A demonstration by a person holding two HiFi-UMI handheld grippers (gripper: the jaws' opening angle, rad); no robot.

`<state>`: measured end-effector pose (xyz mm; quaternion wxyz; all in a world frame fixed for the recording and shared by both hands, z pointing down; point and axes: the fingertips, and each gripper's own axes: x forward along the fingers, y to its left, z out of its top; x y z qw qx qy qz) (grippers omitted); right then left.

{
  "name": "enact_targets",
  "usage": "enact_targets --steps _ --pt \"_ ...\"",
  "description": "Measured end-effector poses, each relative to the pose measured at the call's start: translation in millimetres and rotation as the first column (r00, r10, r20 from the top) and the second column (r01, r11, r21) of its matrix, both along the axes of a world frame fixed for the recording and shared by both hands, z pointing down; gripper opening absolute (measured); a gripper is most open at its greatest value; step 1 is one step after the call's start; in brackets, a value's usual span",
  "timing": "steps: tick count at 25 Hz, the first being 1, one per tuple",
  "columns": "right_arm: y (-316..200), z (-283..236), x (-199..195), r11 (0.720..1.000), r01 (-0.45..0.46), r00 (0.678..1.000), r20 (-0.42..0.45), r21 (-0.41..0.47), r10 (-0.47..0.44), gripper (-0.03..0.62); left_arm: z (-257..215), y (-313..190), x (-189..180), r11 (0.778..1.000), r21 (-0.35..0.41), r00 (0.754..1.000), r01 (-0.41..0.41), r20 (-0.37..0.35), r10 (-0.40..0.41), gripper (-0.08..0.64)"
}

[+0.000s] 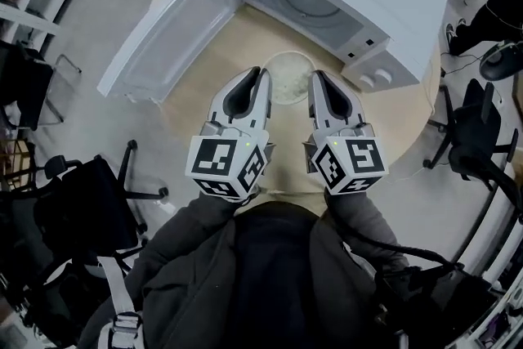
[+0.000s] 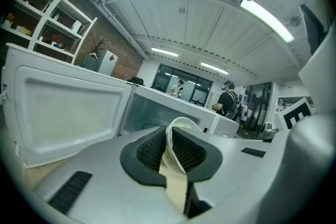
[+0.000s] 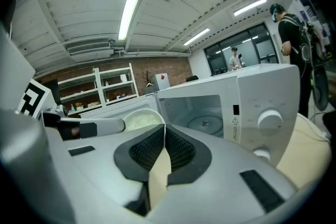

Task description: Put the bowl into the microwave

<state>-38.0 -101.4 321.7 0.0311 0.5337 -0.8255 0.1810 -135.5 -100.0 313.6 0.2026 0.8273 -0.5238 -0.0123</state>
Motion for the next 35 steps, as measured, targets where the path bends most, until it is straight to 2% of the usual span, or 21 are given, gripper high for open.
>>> enact_targets --steps 5,12,23,35 --pt "13.0 -8.5 1.5 0.997 -0.078 0.997 -0.005 0.013 0.078 0.015 -8.5 6.6 1.4 0.997 0.017 0.997 -0.071 -0.019 0.071 0.047" --pt "25.8 -10.2 -4.9 0.993 -0.122 0.993 -0.001 -0.009 0.122 0.015 -10.2 15.2 -4.9 0.995 0.005 0.995 -0.099 -0.016 0.099 0.048" --pt "28.5 2.2 -42.7 0.997 -0.076 0.997 0.034 -0.017 0.076 0.015 -1.3 19.4 -42.4 0.999 0.005 0.999 -0.048 0.025 0.048 0.046" --pt "25.3 7.8 -39.8 0.994 -0.107 0.994 0.032 -0.009 0.108 0.015 2.8 15.0 -39.2 0.996 0.014 0.996 -0.083 0.032 0.082 0.046"
